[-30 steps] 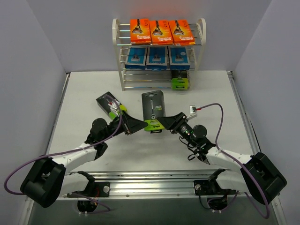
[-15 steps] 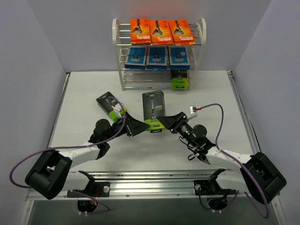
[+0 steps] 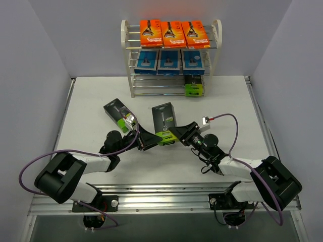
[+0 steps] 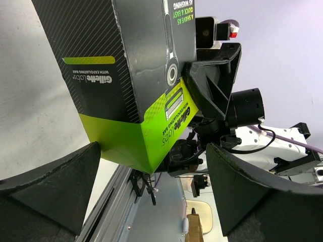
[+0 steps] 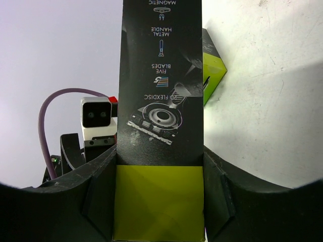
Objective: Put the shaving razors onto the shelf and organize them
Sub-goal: Pass the shaving razor from the right arm to the left
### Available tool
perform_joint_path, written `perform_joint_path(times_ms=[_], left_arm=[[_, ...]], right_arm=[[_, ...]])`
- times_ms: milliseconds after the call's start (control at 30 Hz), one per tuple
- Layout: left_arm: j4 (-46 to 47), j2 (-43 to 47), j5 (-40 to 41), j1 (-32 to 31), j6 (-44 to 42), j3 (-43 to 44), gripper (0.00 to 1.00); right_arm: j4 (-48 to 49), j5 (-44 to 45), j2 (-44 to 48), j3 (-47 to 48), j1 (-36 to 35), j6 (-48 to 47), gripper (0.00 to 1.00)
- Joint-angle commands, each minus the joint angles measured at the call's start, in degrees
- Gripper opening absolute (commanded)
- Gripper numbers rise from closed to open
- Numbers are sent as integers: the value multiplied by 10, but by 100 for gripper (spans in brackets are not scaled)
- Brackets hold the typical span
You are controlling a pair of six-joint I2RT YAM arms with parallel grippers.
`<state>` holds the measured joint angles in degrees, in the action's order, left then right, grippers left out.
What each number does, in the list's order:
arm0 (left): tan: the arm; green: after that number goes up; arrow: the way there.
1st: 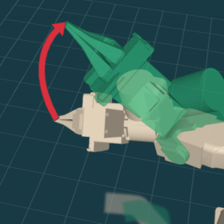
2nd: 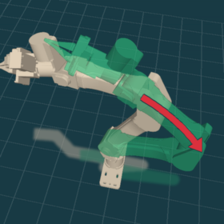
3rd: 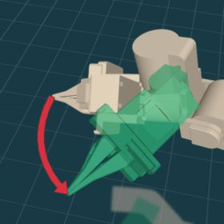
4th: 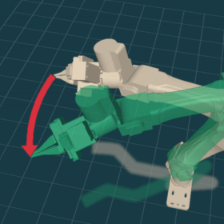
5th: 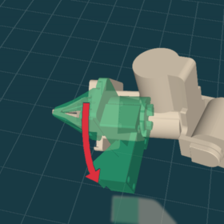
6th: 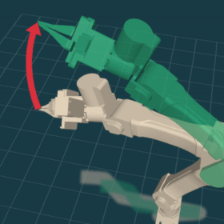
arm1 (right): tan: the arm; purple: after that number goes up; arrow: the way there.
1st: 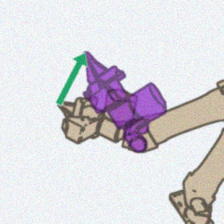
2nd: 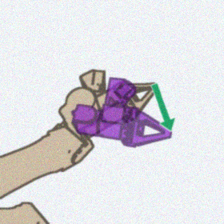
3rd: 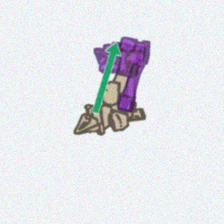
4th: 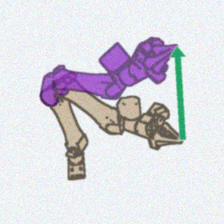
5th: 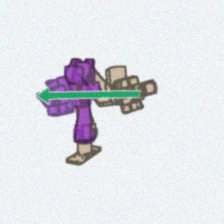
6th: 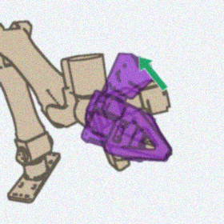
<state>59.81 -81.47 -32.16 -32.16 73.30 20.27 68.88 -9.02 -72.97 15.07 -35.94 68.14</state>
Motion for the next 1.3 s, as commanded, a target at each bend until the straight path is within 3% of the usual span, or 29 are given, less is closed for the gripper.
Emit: perform_joint_path(times_ms=[0, 667, 867, 1100, 1267], left_arm=[[39, 10, -20, -9, -5, 11, 94], [-17, -8, -23, -11, -24, 17, 94], [59, -28, -12, -11, 20, 10, 94], [155, -62, -4, -13, 78, 2, 94], [217, -84, 1, -15, 114, -13, 98]], right_arm=[[296, -12, 27, 16, -3, 10, 0], [270, -10, 62, 18, -4, 3, 0], [302, -4, 39, 14, -18, 11, 0], [410, 11, -7, -3, -26, 29, 0], [446, 18, -15, -9, -26, 24, 0]])
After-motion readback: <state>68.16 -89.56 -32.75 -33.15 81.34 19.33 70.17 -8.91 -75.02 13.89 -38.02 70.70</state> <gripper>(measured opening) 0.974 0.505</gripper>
